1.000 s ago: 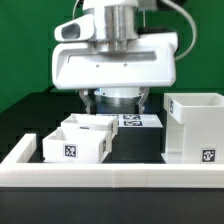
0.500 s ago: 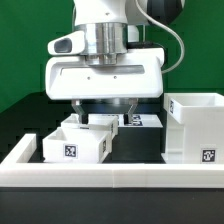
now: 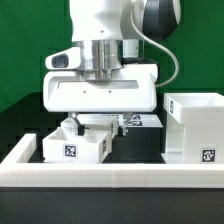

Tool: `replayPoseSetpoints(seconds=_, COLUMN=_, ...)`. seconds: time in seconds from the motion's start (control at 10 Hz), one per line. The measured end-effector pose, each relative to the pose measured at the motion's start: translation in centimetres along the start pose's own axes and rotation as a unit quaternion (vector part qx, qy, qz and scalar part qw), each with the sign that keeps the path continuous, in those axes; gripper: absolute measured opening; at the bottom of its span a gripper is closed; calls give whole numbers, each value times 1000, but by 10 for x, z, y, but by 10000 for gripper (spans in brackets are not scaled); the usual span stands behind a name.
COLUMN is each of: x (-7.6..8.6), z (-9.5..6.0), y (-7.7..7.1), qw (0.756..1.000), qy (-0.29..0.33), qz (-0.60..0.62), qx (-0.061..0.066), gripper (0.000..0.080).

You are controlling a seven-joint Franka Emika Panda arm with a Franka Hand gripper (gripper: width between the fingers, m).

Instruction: Assemble drawer

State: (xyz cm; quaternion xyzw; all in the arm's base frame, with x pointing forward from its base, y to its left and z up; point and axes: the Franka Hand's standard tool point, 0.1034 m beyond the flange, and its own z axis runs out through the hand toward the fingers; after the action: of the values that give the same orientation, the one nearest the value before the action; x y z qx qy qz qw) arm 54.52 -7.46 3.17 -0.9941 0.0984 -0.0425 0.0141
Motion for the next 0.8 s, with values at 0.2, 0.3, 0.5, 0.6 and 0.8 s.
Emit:
replayPoseSetpoints(seconds=0.2, x=-5, z=16, y=5, qw=1000, qy=0, qz=0, qx=-6, gripper=649)
replayPoseSetpoints(seconds=0.3, x=-7, z=21, y=5, qw=1000, qy=-2, qz=-1, qx=-8, gripper=649)
replayPoseSetpoints(seconds=0.5, x=-10, z=26, y=2, qw=1000, qy=-5, qz=-2, qx=-9, gripper=649)
replayPoseSetpoints(seconds=0.6, x=-9, z=27, y=-1, qw=1000, qy=-5, qz=-4, qx=-9, gripper=649)
replayPoseSetpoints(seconds=0.8, x=-10, z=27, y=-4, qw=1000, qy=-5, qz=-8, qx=-8, gripper=522)
